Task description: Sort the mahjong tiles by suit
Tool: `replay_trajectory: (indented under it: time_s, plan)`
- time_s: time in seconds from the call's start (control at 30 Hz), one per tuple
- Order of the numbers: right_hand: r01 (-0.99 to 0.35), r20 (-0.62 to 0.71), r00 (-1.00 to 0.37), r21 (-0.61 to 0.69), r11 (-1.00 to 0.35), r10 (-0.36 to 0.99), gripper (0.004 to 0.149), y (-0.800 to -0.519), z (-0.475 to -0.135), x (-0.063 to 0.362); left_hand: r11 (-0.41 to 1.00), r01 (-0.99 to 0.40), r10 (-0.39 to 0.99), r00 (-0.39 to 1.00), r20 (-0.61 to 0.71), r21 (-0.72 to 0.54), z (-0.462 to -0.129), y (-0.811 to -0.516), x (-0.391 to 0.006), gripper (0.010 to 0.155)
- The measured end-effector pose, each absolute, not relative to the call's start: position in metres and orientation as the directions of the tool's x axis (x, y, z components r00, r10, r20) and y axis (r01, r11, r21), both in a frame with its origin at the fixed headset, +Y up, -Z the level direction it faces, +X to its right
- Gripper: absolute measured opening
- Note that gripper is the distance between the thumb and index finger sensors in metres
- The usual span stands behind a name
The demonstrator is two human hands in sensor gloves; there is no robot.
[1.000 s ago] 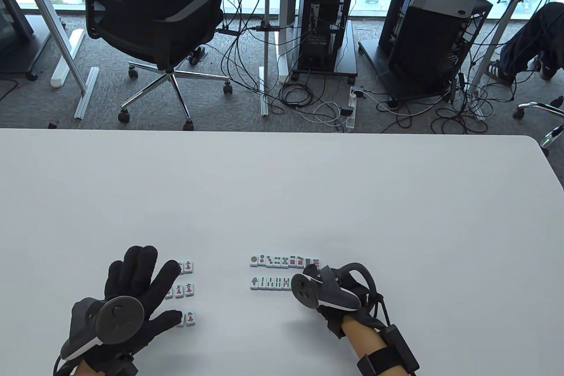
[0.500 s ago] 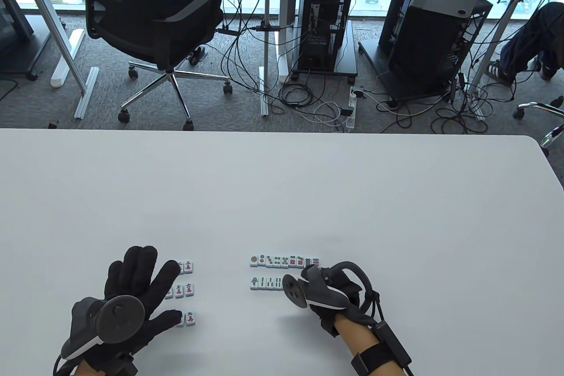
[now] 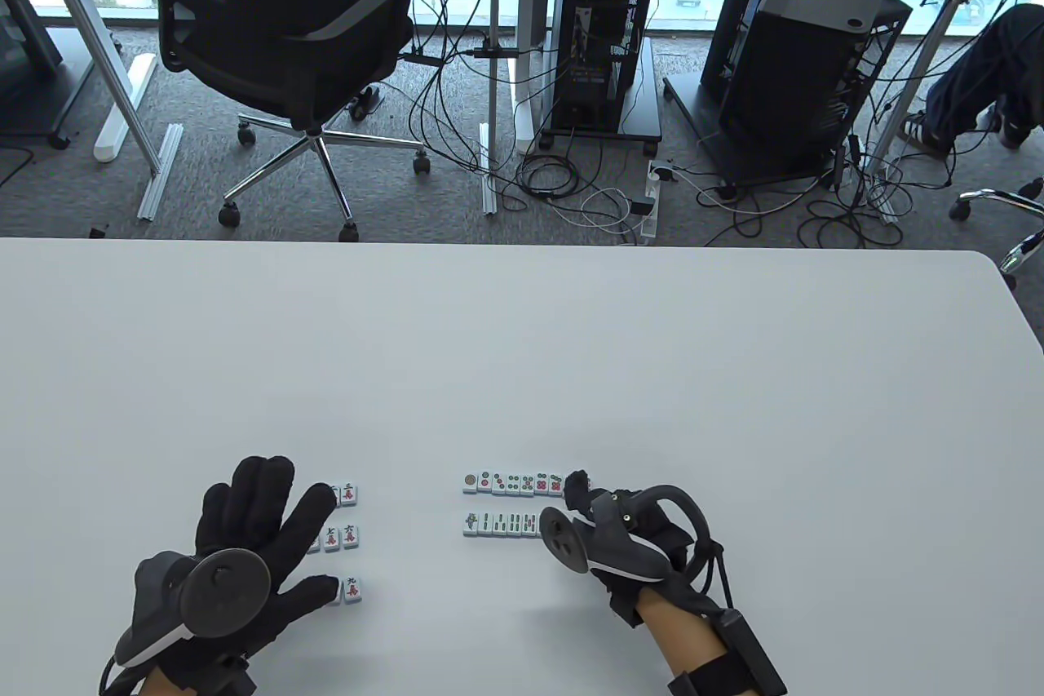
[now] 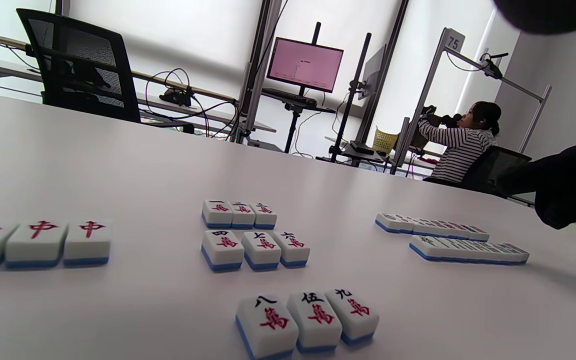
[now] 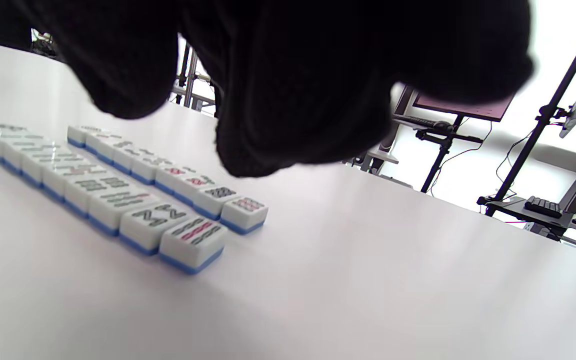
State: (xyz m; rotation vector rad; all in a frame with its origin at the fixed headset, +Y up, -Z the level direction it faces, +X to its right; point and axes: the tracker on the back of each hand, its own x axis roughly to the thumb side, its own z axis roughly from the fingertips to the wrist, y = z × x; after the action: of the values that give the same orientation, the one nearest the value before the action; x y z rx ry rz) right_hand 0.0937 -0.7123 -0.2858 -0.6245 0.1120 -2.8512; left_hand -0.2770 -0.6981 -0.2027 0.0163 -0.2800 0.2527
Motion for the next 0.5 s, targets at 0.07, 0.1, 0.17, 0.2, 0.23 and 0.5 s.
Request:
replay_trajectory:
  time_s: [0.07, 0.1, 0.17, 0.2, 0.23, 0.5]
  plan:
    - [0.139, 0.375, -0.906, -0.173, -0.975, -0.196, 0.073, -0.694, -0.279, 0.111, 0.97, -0.244, 0.239, 0.932, 0.274, -0.019, -0.203, -0.699, -0.277, 0.086]
    - [0.12, 0.367, -0.912, -0.189, -0.975, -0.183, 0.075, -0.689, -0.276, 0.117, 0.97, -0.242, 0.238, 0.932, 0.273, -0.02, -0.203, -0.699, -0.276, 0.086]
    - [0.085, 0.341, -0.927, -0.22, -0.972, -0.158, 0.079, -0.678, -0.269, 0.134, 0.971, -0.237, 0.234, 0.934, 0.271, -0.023, -0.203, -0.699, -0.275, 0.086]
    - [0.074, 0.326, -0.934, -0.23, -0.97, -0.148, 0.08, -0.675, -0.265, 0.142, 0.972, -0.235, 0.232, 0.934, 0.271, -0.025, -0.203, -0.7, -0.275, 0.086]
    - [0.067, 0.313, -0.939, -0.234, -0.97, -0.141, 0.08, -0.673, -0.262, 0.15, 0.972, -0.232, 0.23, 0.935, 0.271, -0.025, -0.203, -0.7, -0.275, 0.086]
    - [0.045, 0.203, -0.975, -0.232, -0.972, -0.093, 0.084, -0.691, -0.245, 0.204, 0.976, -0.215, 0.215, 0.945, 0.245, -0.029, -0.206, -0.704, -0.276, 0.086]
